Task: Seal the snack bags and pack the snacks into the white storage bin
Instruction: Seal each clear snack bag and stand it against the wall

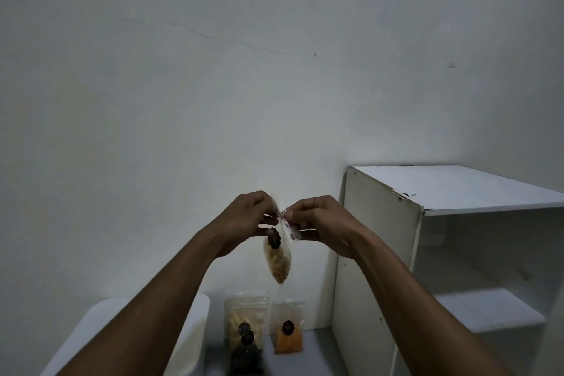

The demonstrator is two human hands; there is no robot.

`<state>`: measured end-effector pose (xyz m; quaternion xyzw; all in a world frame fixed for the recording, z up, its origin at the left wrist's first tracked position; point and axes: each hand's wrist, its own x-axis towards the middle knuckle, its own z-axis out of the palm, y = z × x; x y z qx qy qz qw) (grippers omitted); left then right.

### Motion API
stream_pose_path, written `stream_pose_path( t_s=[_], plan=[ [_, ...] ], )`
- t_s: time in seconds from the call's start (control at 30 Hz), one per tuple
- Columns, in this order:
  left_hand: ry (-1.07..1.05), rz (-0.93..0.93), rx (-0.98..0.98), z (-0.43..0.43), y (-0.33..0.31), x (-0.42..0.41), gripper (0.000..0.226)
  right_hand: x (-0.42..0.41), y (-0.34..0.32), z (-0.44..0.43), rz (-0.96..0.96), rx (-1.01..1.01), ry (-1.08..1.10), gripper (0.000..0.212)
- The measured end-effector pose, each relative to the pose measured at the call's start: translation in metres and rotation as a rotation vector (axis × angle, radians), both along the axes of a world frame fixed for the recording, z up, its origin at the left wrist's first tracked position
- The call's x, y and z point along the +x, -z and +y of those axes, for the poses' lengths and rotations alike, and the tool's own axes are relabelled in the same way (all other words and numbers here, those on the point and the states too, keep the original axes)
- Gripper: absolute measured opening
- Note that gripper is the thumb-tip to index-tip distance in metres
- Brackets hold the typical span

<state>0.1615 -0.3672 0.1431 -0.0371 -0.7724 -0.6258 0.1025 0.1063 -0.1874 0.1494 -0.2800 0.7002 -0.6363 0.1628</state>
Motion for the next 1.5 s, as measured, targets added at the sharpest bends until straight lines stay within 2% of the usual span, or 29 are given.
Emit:
stream_pose_path(
  t_s=[0.17, 0.3, 0.37, 0.43, 0.5, 0.57, 0.63, 0.73, 0.8, 0.87, 0.93, 1.0, 1.07, 1.2, 1.33, 1.5],
  plan=[
    [0.04, 0.008, 0.063, -0.002, 0.002, 0.004, 0.015, 0.0, 0.001, -0.001, -0.046, -0.035, -0.035, 0.011],
    [0.029, -0.021, 0.153, -0.002, 0.004, 0.008, 0.024, 0.002, 0.003, -0.002, -0.013, -0.008, -0.036, 0.013],
    [-0.02, -0.018, 0.179, 0.0, 0.002, 0.009, 0.024, 0.006, 0.006, -0.005, 0.092, 0.036, 0.007, 0.013],
    [-0.079, -0.003, 0.172, -0.001, 0.001, 0.007, 0.024, 0.013, 0.011, -0.009, 0.24, 0.112, 0.059, 0.03],
    [-0.14, 0.006, 0.162, -0.004, 0.001, 0.005, 0.024, 0.021, 0.015, -0.014, 0.382, 0.206, 0.122, 0.038],
    [-0.178, 0.005, 0.186, -0.007, 0.002, 0.004, 0.024, 0.022, 0.024, -0.02, 0.499, 0.259, 0.221, 0.031],
    [-0.206, -0.01, 0.197, -0.008, 0.005, 0.003, 0.023, 0.019, 0.031, -0.025, 0.549, 0.239, 0.364, 0.01],
    [-0.33, 0.026, 0.036, -0.016, 0.02, 0.004, 0.017, 0.012, 0.039, -0.025, 0.427, 0.108, 0.42, 0.014],
    [-0.354, 0.026, -0.049, -0.025, 0.035, 0.006, 0.026, 0.013, 0.041, -0.021, 0.292, 0.026, 0.39, 0.014],
    [-0.228, -0.083, -0.015, -0.029, 0.051, 0.009, 0.032, 0.014, 0.043, -0.014, 0.195, -0.026, 0.35, 0.014],
    [-0.087, -0.195, 0.036, -0.027, 0.066, 0.011, 0.025, 0.015, 0.047, -0.009, 0.121, -0.076, 0.321, 0.015],
    [-0.055, -0.205, 0.055, -0.021, 0.078, 0.011, 0.015, 0.015, 0.055, -0.006, 0.064, -0.113, 0.322, 0.017],
    [-0.087, -0.178, 0.061, -0.017, 0.09, 0.008, 0.01, 0.013, 0.066, -0.005, 0.058, -0.092, 0.346, 0.022],
    [-0.128, -0.173, 0.112, -0.011, 0.111, -0.002, 0.008, 0.01, 0.102, 0.002, 0.099, 0.113, 0.345, 0.027],
    [-0.174, -0.207, 0.102, -0.001, 0.15, -0.02, 0.006, -0.004, 0.156, 0.009, 0.04, 0.212, 0.402, 0.018],
    [-0.32, -0.251, 0.075, 0.019, 0.23, -0.06, 0.006, -0.048, 0.239, 0.011, -0.036, 0.252, 0.5, 0.007]
  ],
)
